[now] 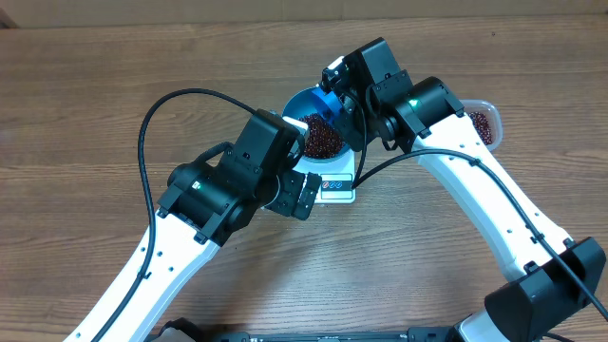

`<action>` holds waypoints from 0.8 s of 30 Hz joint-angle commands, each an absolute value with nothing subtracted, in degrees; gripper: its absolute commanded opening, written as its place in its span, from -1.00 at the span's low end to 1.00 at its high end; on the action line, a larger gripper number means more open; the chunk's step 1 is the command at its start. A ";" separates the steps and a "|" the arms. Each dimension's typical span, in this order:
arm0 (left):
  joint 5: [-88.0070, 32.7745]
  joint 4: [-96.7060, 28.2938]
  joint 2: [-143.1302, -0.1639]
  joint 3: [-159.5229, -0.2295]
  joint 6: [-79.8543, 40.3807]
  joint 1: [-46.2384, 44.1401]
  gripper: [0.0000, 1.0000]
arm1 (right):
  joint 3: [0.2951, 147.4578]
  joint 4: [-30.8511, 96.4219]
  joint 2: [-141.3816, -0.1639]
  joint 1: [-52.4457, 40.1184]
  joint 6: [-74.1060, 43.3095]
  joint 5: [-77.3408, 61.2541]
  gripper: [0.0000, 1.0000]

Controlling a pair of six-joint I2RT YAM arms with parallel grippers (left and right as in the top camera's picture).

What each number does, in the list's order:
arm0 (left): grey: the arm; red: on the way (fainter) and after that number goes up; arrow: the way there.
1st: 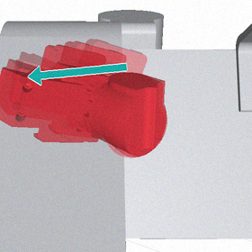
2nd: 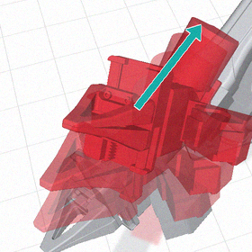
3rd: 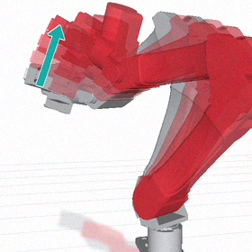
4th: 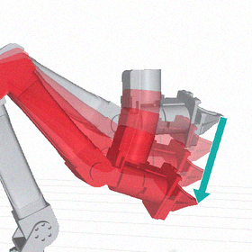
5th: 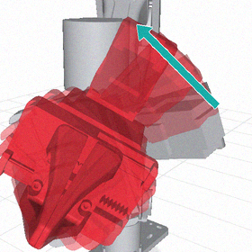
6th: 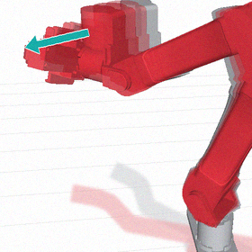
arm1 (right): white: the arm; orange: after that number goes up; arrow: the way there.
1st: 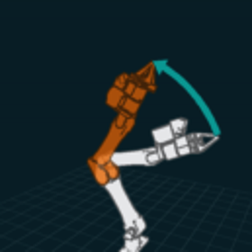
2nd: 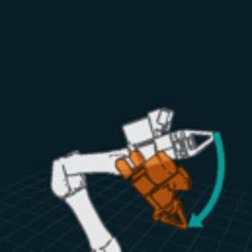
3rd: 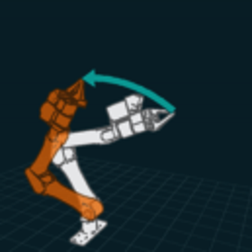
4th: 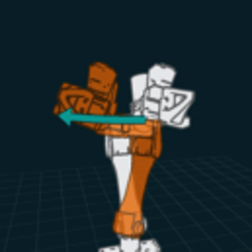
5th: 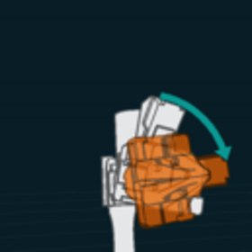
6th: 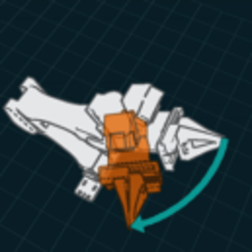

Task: Scoop item into bowl and weigh 150g on scale
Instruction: 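Hold the emptied scoop over the bowl with the right gripper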

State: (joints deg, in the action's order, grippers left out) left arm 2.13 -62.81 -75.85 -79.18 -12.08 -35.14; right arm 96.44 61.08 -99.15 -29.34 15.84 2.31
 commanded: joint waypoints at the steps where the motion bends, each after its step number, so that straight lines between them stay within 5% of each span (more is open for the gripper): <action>1: 1.91 -62.78 -75.64 -79.33 -12.69 -34.79 0.99 | 98.39 58.96 -96.75 -29.30 13.26 3.95 -0.93; 24: 1.89 -62.78 -75.64 -79.33 -12.69 -34.79 0.99 | 98.39 59.37 -96.75 -31.20 14.70 6.79 -0.92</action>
